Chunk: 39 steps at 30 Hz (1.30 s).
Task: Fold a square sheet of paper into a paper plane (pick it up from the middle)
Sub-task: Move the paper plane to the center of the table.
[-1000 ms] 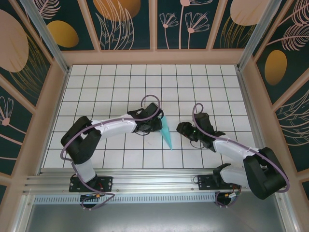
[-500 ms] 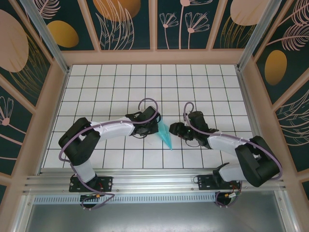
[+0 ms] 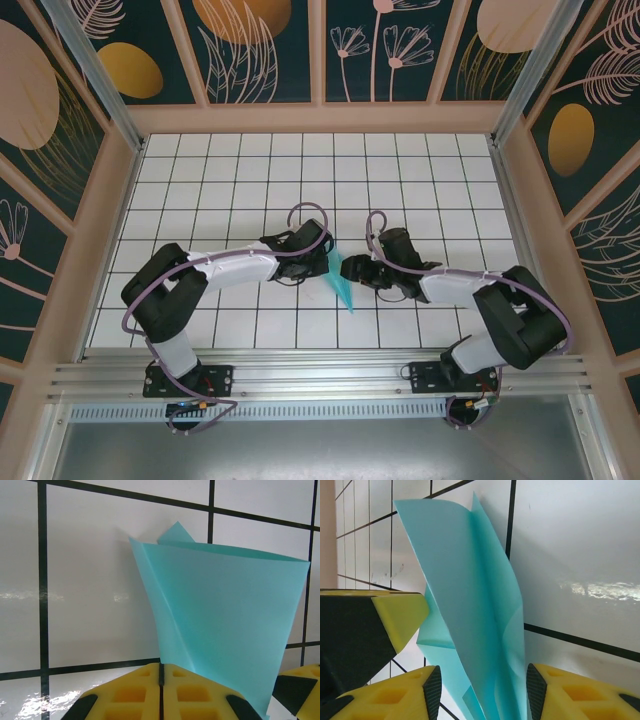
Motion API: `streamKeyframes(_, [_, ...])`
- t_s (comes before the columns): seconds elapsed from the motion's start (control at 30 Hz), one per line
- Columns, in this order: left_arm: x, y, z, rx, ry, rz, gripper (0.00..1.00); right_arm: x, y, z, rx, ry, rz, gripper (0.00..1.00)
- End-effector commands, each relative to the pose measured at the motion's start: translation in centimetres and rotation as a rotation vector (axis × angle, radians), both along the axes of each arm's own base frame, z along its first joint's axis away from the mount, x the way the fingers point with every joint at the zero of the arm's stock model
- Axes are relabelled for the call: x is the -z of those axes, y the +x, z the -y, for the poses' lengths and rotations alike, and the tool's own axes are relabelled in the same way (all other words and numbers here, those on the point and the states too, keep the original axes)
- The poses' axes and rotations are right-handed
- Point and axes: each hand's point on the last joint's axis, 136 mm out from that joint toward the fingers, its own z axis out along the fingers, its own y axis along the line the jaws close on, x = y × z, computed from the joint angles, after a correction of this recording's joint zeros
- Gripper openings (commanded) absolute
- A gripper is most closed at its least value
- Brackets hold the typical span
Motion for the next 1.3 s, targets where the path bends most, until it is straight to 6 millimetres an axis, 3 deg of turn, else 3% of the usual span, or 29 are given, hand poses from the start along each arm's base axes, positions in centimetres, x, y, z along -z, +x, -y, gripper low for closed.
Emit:
streamKeyframes(0.0, [-1.2, 0.3, 0.1, 0.016, -0.007, 0.039, 0.1, -2.4, 1.1, -0.1, 0.004, -0.001, 0.098, 0.52])
streamKeyframes(0.23, [-1.3, 0.4, 0.5, 0.028, -0.016, 0.043, 0.09, -2.9, 0.0, -1.4, -0.086, 0.02, 0.107, 0.53])
streamKeyframes(0.4, [-1.3, 0.3, 0.6, 0.032, -0.024, 0.041, 0.09, -1.9, -0.6, -2.2, -0.121, -0.014, 0.086, 0.53])
streamKeyframes(0.67, [-1.2, 0.3, 0.6, 0.034, -0.025, 0.039, 0.1, -0.5, -0.6, -2.2, -0.12, -0.087, 0.065, 0.53])
streamKeyframes(1.27, [-0.9, 0.1, 0.7, 0.042, -0.022, 0.03, 0.1, 0.0, -0.6, -1.6, -0.087, -0.14, 0.067, 0.55])
